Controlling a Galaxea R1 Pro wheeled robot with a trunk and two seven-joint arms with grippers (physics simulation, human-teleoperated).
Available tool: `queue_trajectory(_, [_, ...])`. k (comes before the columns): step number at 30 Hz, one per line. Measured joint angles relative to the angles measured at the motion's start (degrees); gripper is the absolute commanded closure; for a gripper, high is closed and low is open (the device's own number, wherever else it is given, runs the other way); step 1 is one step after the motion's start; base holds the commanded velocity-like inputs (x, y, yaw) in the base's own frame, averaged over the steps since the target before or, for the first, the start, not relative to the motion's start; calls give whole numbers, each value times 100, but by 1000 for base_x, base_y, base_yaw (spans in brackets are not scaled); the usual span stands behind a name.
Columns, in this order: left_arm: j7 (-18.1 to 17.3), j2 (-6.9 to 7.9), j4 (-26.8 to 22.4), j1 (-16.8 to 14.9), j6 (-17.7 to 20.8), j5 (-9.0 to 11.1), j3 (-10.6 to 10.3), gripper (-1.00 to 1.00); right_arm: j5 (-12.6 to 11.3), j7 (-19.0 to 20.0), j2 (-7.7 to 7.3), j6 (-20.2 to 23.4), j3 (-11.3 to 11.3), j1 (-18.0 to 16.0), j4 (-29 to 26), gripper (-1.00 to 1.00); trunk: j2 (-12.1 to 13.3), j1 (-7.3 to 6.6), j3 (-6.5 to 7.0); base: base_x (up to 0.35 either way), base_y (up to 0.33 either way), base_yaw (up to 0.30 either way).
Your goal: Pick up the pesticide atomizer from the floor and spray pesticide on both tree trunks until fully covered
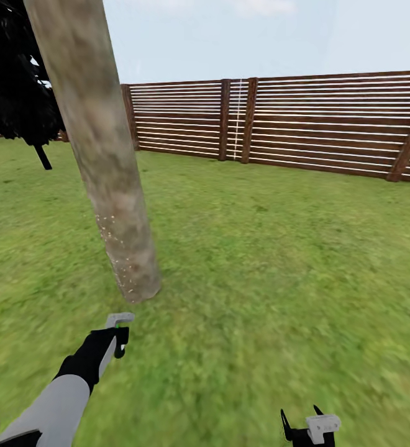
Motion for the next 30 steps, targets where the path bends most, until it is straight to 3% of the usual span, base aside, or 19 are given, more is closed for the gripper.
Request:
queue_trajectory(9, [47,-87,111,0,-32,-13,-5,100,0,0,0,0,0,-1,0,-100,0,0,0,121,-260,223])
queue_trajectory(13, [238,-97,111,0,-30,2,-3,100,0,0,0,0,-5,-1,-2,-100,0,0,0,46,-265,23])
queue_trajectory(30, [258,-91,102,0,-23,6,0,100,-9,-7,0,0,-3,-1,-9,-100,0,0,0,1,-270,36])
